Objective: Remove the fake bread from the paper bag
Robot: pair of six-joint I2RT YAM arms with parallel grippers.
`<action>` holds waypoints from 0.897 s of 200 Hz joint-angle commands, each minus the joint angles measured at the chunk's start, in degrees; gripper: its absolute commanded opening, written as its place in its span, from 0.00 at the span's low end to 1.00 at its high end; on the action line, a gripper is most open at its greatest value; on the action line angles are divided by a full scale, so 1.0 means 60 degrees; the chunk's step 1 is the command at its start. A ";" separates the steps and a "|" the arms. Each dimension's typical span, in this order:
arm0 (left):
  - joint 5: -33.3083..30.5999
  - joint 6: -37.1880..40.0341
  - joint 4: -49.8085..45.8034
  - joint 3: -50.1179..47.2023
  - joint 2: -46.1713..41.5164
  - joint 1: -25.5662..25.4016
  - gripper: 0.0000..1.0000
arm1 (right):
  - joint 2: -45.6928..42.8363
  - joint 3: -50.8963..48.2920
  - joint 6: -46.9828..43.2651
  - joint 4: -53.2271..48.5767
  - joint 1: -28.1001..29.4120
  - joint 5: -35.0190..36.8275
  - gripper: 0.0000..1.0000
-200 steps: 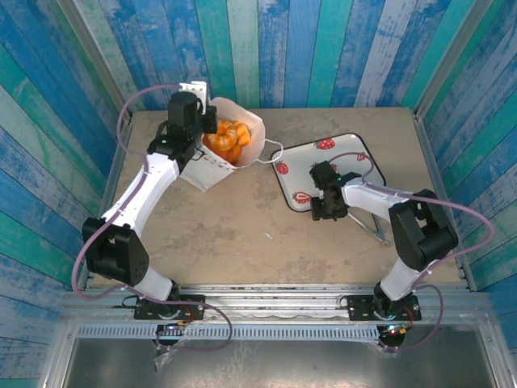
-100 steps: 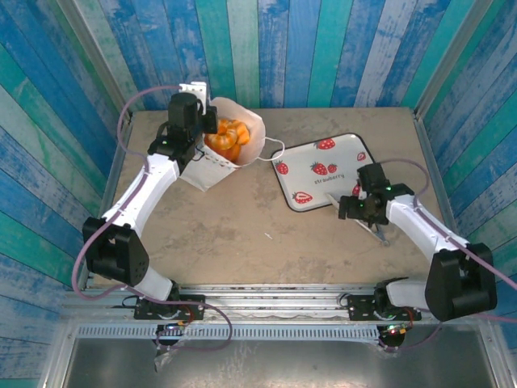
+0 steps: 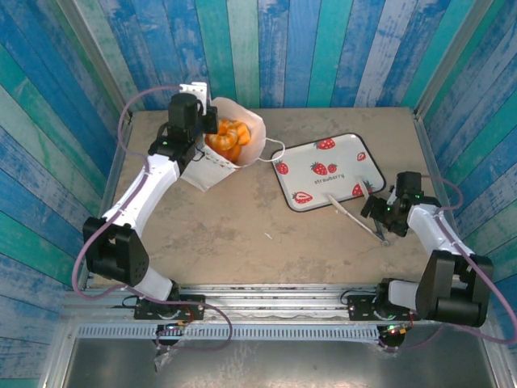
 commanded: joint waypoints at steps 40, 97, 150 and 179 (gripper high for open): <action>0.0012 0.0133 0.0588 0.0109 -0.0496 0.0064 0.00 | 0.0432 -0.0487 -0.0471 0.0886 -0.0204 -0.2410 1.00; -0.0092 0.0046 0.0610 0.0087 -0.0526 0.0057 0.00 | 0.0107 -0.0909 -0.0584 0.0887 -0.0026 -0.3184 1.00; -0.0158 0.0013 0.0602 0.0043 -0.0615 0.0060 0.00 | 0.0319 -0.0796 -0.0323 0.0513 0.1433 -0.1074 1.00; -0.0257 -0.0038 0.0617 -0.0058 -0.0743 0.0074 0.00 | 0.0566 -0.0746 -0.0150 0.0636 0.1935 -0.0243 0.97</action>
